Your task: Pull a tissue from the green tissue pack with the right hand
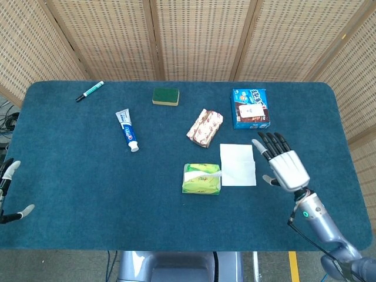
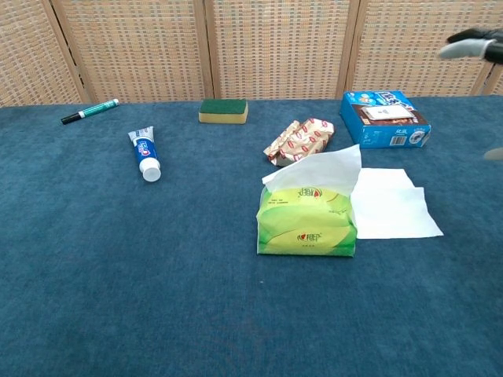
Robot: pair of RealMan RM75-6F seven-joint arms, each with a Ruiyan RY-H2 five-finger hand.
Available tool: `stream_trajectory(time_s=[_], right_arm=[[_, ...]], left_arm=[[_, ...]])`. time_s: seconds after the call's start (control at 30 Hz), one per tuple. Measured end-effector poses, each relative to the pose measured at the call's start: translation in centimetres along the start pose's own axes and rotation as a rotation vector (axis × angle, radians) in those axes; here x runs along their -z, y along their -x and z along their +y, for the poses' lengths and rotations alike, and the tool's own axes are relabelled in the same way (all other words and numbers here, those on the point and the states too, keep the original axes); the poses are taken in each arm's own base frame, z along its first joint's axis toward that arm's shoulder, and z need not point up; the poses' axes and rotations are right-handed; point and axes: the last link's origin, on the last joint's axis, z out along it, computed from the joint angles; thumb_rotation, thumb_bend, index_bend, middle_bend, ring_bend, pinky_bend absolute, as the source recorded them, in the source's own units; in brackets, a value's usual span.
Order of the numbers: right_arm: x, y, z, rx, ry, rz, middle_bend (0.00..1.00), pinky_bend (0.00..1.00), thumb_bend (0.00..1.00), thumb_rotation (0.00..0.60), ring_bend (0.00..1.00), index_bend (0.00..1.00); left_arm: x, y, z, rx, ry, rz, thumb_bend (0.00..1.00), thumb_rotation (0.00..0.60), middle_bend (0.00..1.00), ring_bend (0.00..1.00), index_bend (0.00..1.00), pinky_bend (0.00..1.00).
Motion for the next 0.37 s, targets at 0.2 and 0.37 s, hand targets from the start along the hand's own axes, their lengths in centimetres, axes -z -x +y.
stream_trajectory(time_s=[0.2,0.37], right_arm=[[5.7,-2.8,0.2,-0.069,0.156,0.018,0.0,0.0,0.0,0.6,0.0,0.0],[9.1,-3.4,0.6,-0.067,0.24,0.018,0.0,0.0,0.0,0.6,0.0,0.0]], left_arm=[[0.4,-0.2,0.1,-0.001,0.013,0.014,0.04,0.6,0.0,0.0,0.0,0.0],[0.7,-0.3,0.3,-0.005,0.027,0.025,0.04,0.6,0.0,0.0,0.0,0.0]])
